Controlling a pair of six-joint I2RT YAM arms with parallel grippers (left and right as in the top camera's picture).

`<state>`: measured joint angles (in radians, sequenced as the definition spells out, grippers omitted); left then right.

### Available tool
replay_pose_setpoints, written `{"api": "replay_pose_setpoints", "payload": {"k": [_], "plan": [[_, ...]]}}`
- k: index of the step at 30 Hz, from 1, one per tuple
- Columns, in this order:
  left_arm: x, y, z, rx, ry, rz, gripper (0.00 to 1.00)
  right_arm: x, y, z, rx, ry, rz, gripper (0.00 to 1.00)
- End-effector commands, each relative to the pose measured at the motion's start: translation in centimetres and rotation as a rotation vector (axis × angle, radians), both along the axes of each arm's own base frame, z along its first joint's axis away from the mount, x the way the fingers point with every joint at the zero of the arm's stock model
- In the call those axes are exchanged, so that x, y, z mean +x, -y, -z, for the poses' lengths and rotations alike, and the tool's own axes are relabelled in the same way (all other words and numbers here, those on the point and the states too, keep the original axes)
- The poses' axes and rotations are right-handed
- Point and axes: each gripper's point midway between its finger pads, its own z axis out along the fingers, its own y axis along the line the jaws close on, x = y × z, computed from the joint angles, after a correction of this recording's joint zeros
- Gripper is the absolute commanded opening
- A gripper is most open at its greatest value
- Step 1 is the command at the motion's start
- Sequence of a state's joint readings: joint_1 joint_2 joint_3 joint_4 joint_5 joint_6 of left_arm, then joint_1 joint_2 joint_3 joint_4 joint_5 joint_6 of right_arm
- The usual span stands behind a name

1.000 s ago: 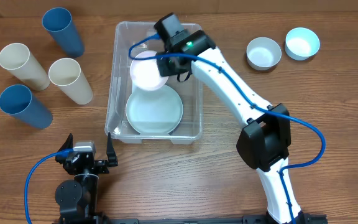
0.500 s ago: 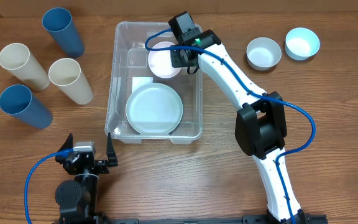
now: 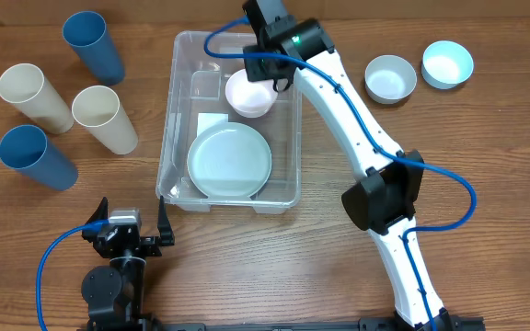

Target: Pack container

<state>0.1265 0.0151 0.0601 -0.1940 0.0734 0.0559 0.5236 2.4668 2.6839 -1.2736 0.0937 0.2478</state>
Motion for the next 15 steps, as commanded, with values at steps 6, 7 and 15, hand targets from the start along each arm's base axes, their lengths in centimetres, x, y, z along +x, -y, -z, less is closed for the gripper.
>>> {"api": "replay_pose_setpoints", "payload": {"k": [6, 7, 15], "plan": [[0.0, -0.2, -0.1, 0.013, 0.006, -0.007, 1.0, 2.1, 19.0, -4.6, 0.132, -0.061, 0.652, 0.42], [0.0, -0.2, -0.1, 0.013, 0.006, -0.007, 1.0, 2.2, 21.0, -4.1, 0.14, -0.084, 0.699, 0.42], [0.0, -0.2, -0.1, 0.013, 0.006, -0.007, 1.0, 2.8, 30.2, 5.3, 0.111, -0.25, 0.916, 0.41]]}}
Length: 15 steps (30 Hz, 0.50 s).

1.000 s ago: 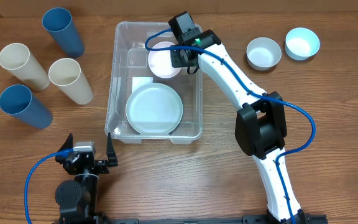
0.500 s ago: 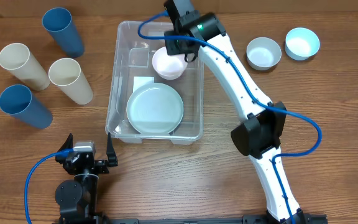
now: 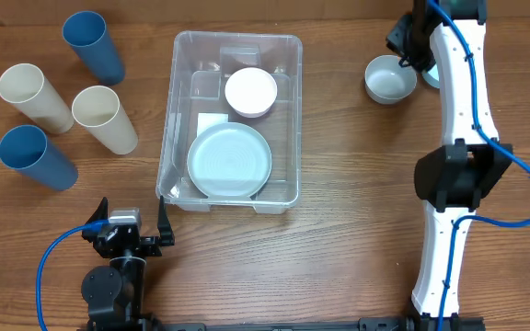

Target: Pack container

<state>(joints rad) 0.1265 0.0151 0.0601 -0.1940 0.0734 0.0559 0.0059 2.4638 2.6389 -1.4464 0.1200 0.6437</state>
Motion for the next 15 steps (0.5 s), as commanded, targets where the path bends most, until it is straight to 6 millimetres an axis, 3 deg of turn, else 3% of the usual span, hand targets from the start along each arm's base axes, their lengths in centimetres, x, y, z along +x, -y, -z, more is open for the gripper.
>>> {"api": "replay_pose_setpoints", "payload": {"k": [1, 6, 13, 15], "plan": [[0.0, -0.2, -0.1, 0.013, 0.006, -0.007, 1.0, -0.4, 1.5, 3.8, 0.025, -0.056, 0.076, 0.41], [0.0, -0.2, -0.1, 0.013, 0.006, -0.007, 1.0, -2.3, 5.3, 8.3, 0.039, -0.149, 0.185, 0.38], [0.0, -0.2, -0.1, 0.013, 0.006, -0.007, 1.0, -2.4, 4.5, 12.3, 0.078, -0.161, 0.151, 0.38], [0.0, -0.2, -0.1, 0.013, 0.006, -0.007, 1.0, -2.3, 4.5, 12.4, 0.078, -0.16, 0.15, 0.34]]}}
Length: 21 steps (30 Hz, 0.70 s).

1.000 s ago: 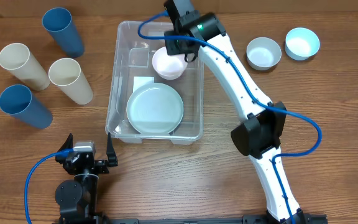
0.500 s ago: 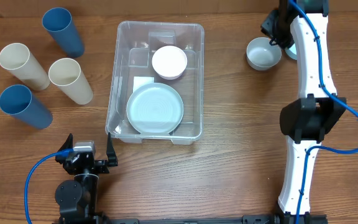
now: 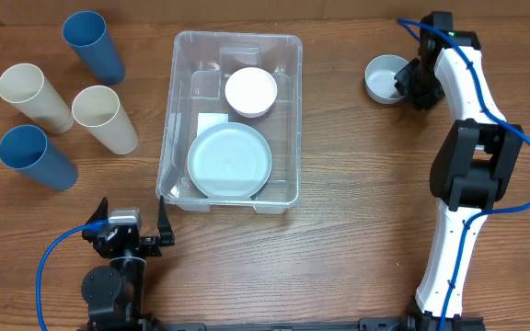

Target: Pack container

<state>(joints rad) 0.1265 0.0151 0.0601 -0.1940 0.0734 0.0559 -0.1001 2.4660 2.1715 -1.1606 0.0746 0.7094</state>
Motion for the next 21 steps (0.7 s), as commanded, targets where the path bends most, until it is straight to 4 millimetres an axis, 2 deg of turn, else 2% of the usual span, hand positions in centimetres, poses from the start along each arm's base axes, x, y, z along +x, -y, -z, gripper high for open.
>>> {"api": "replay_pose_setpoints", "payload": {"k": [1, 2, 3, 5, 6, 8, 10, 11, 12, 14, 15, 16, 19, 20, 21], "plan": [[0.0, -0.2, -0.1, 0.013, 0.006, -0.007, 1.0, 0.2, -0.2, -0.5, 0.008, 0.015, -0.006, 0.26], [0.0, -0.2, -0.1, 0.013, 0.006, -0.007, 1.0, 0.0, -0.2, -0.5, 0.008, 0.008, -0.009, 0.13], [0.0, -0.2, -0.1, 0.013, 0.006, -0.007, 1.0, -0.1, -0.2, -0.5, 0.008, 0.005, -0.012, 0.04], [0.0, -0.2, -0.1, 0.013, 0.006, -0.007, 1.0, -0.1, -0.2, -1.3, 0.007, 0.011, -0.012, 0.04], [0.0, -0.2, -0.1, 0.013, 0.006, -0.007, 1.0, 0.2, -0.2, -2.5, 0.005, 0.035, -0.013, 0.04], [0.0, -0.2, -0.1, 0.013, 0.006, -0.007, 1.0, 0.9, -0.4, -5.5, -0.001, 0.094, -0.037, 0.04], [0.0, -0.2, -0.1, 0.013, 0.006, -0.007, 1.0, 1.6, -1.2, -10.7, -0.024, 0.196, -0.106, 0.04], [0.0, -0.2, -0.1, 0.013, 0.006, -0.007, 1.0, 1.9, -2.3, -14.1, -0.041, 0.262, -0.161, 0.04], [0.0, -0.2, -0.1, 0.013, 0.006, -0.007, 1.0, 1.9, -3.6, -16.6, -0.054, 0.317, -0.21, 0.04], [0.0, -0.2, -0.1, 0.013, 0.006, -0.007, 1.0, 1.8, -7.9, -21.3, -0.082, 0.425, -0.359, 0.04], [0.0, -0.2, -0.1, 0.013, 0.006, -0.007, 1.0, 1.6, -10.3, -22.7, -0.089, 0.463, -0.427, 0.04], [0.0, -0.2, -0.1, 0.013, 0.006, -0.007, 1.0, 1.3, -13.6, -24.0, -0.094, 0.505, -0.521, 0.04], [0.0, -0.2, -0.1, 0.013, 0.006, -0.007, 1.0, 0.4, -21.0, -24.3, -0.122, 0.54, -0.653, 0.04], [0.0, -0.2, -0.1, 0.013, 0.006, -0.007, 1.0, 0.3, -22.4, -24.3, -0.13, 0.548, -0.674, 0.04], [0.0, -0.2, -0.1, 0.013, 0.006, -0.007, 1.0, -0.1, -24.8, -24.2, -0.131, 0.56, -0.714, 0.04]]}}
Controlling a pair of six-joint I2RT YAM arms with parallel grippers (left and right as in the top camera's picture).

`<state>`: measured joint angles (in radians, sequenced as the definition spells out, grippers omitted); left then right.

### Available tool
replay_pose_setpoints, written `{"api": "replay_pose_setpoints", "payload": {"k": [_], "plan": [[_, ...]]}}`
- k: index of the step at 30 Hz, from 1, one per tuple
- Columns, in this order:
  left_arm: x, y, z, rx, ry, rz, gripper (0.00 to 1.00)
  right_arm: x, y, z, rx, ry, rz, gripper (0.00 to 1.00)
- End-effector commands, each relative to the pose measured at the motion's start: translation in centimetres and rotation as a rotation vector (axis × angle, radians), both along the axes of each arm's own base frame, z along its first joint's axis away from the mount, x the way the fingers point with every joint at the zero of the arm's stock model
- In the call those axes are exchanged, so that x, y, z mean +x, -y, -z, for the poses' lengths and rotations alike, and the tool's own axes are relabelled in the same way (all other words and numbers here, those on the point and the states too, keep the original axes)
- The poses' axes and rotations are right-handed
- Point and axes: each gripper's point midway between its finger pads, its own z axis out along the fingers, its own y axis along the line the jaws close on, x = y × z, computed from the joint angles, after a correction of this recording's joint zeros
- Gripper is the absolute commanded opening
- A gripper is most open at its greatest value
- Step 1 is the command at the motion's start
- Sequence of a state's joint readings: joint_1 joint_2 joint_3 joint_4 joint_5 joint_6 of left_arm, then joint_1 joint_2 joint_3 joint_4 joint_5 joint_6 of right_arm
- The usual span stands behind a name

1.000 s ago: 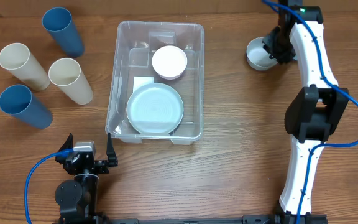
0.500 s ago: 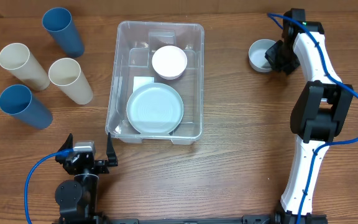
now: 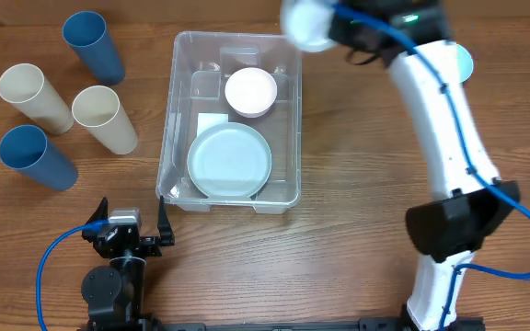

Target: Pack container

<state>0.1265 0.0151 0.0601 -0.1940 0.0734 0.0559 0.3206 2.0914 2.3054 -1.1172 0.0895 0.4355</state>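
Observation:
The clear plastic container (image 3: pixel 175 138) sits mid-table and holds a white bowl (image 3: pixel 250 92) and a pale round plate (image 3: pixel 229 162). My right gripper (image 3: pixel 332 25) is shut on the rim of a grey bowl (image 3: pixel 305 20). That bowl is blurred and held in the air just past the container's far right corner. A light blue bowl (image 3: pixel 466 61) at the far right is mostly hidden behind the right arm. My left gripper (image 3: pixel 134 230) rests open near the front edge, left of the container, holding nothing.
Four cups lie left of the container: a blue cup (image 3: pixel 93 44), a cream cup (image 3: pixel 33 97), another cream cup (image 3: pixel 104 118) and a second blue cup (image 3: pixel 35 156). The right arm (image 3: pixel 440 119) crosses the table's right side.
The right gripper was at the grey bowl's rim on the table at the far right. Now it holds that bowl in the air by the container's far right corner.
The right gripper was first over the white bowl inside the container. It then stood at the far right by the grey bowl, with the white bowl left in the container. Then it was at the grey bowl's rim, and now holds it beside the container.

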Motion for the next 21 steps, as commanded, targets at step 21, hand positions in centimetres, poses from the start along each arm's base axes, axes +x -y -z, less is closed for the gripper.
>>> {"api": "replay_pose_setpoints", "payload": {"k": [21], "plan": [[0.0, -0.2, -0.1, 0.013, 0.006, -0.007, 1.0, 0.3, -9.8, 13.9, -0.172, -0.157, -0.223, 0.24]]}}
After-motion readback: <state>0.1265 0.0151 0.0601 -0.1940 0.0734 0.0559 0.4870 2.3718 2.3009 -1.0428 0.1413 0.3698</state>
